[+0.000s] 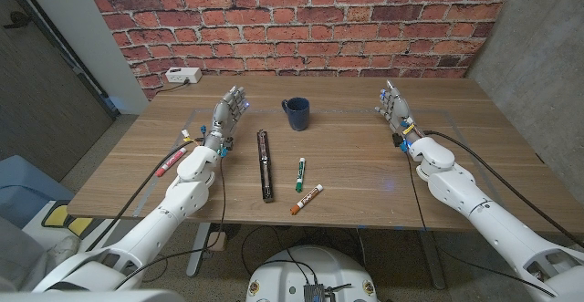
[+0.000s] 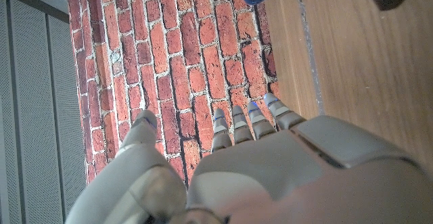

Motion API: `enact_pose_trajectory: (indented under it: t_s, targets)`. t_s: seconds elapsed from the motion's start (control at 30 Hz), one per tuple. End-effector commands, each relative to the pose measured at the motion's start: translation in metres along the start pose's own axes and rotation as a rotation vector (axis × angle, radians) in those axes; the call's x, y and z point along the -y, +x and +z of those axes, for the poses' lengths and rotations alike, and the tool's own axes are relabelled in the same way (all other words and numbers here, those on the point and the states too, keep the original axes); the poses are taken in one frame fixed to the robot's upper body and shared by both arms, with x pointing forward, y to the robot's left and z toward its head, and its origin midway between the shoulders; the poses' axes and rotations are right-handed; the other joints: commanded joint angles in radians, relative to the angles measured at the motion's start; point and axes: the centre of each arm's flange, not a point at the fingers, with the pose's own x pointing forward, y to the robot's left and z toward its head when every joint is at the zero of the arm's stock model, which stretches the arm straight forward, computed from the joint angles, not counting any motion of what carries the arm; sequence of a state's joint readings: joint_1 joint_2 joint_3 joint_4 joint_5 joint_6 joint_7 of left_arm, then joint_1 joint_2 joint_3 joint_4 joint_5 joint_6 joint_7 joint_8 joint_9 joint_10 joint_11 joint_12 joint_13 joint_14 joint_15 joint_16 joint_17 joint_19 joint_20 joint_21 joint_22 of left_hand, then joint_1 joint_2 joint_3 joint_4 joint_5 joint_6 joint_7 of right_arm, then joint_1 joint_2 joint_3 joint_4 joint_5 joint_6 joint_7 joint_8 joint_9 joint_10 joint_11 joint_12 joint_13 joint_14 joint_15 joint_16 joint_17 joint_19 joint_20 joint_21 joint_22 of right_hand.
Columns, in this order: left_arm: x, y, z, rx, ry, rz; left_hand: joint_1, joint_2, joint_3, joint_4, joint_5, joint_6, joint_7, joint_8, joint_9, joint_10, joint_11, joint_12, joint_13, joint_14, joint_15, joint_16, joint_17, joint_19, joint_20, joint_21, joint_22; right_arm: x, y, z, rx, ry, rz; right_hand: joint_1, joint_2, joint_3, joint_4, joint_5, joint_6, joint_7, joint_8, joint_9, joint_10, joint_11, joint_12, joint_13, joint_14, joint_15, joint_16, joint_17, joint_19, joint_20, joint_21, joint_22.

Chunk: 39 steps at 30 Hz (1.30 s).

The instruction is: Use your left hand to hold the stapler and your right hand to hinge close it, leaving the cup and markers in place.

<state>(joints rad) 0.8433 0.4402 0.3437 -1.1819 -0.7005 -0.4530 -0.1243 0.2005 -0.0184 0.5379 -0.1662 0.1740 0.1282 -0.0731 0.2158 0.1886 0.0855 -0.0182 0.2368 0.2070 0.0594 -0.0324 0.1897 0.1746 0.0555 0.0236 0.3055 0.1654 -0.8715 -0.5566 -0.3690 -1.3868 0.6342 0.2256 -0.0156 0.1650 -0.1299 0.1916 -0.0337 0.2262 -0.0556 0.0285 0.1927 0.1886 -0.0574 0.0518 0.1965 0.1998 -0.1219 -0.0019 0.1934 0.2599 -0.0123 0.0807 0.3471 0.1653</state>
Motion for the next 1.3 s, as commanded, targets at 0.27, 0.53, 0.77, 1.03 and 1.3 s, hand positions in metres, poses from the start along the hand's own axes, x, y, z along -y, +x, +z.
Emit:
enact_pose_trajectory:
  t_s: [0.27,0.53,0.77,1.03,1.3]
  targets:
    - [0.007,-0.007,0.018,0.047,0.140,0.022,0.122,-0.026,0.024,-0.016,0.003,-0.100,-0.048,-0.034,-0.002,0.037,-0.022,0.011,0.005,0.017,-0.021,0.002,0.002,0.029,0.003,-0.034,0.006,-0.002,-0.008,0.009,0.037,-0.021,-0.003,0.010,0.009,0.006,-0.006,0.003,-0.004,-0.002,0.004,0.001,-0.010,-0.008,0.006,0.003,-0.008,-0.002,0.008,-0.004,-0.002,0.002,-0.010,0.003]
    - [0.015,-0.004,0.030,0.042,0.250,-0.050,0.305,-0.021,0.068,-0.019,0.004,-0.195,-0.032,-0.036,-0.001,-0.035,-0.031,-0.019,0.009,-0.025,-0.026,-0.008,0.003,0.031,0.002,-0.083,0.007,0.002,-0.012,0.015,0.046,-0.045,0.007,0.014,0.012,0.007,-0.008,0.003,-0.002,-0.003,0.005,0.001,-0.010,-0.008,0.006,0.002,-0.010,-0.004,0.008,-0.007,0.000,-0.001,-0.014,0.003]
    - [0.023,-0.007,0.031,0.025,0.299,-0.081,0.365,-0.022,0.079,-0.020,0.006,-0.155,-0.030,-0.008,0.002,-0.016,-0.050,-0.007,0.013,-0.019,-0.036,-0.003,0.003,0.038,0.001,-0.093,0.007,0.012,-0.017,0.019,0.047,-0.050,0.002,0.017,0.014,0.008,-0.010,0.003,0.000,-0.003,0.005,0.001,-0.008,-0.009,0.007,0.002,-0.010,-0.005,0.008,-0.009,0.001,-0.002,-0.017,0.003]
    - [0.023,-0.018,0.041,0.022,0.412,-0.045,0.386,-0.045,0.070,-0.016,0.002,-0.123,-0.031,0.004,0.003,0.006,-0.055,0.003,0.016,-0.003,-0.046,0.002,0.003,0.049,0.000,-0.096,0.007,0.020,-0.014,0.020,0.028,-0.069,0.000,0.021,0.016,0.008,-0.012,0.003,0.000,-0.003,0.005,0.001,-0.007,-0.009,0.007,0.002,-0.010,-0.005,0.008,-0.012,0.001,-0.002,-0.022,0.003]
    - [0.018,-0.026,0.046,0.013,0.443,-0.027,0.373,-0.061,0.051,-0.003,0.001,-0.097,-0.031,0.010,0.005,0.021,-0.061,0.011,0.019,0.001,-0.047,0.003,0.004,0.053,-0.001,-0.099,0.008,0.022,-0.011,0.019,0.026,-0.071,-0.001,0.023,0.017,0.008,-0.014,0.003,0.001,-0.003,0.006,0.001,-0.007,-0.011,0.007,0.002,-0.010,-0.005,0.009,-0.014,0.002,-0.003,-0.025,0.003]
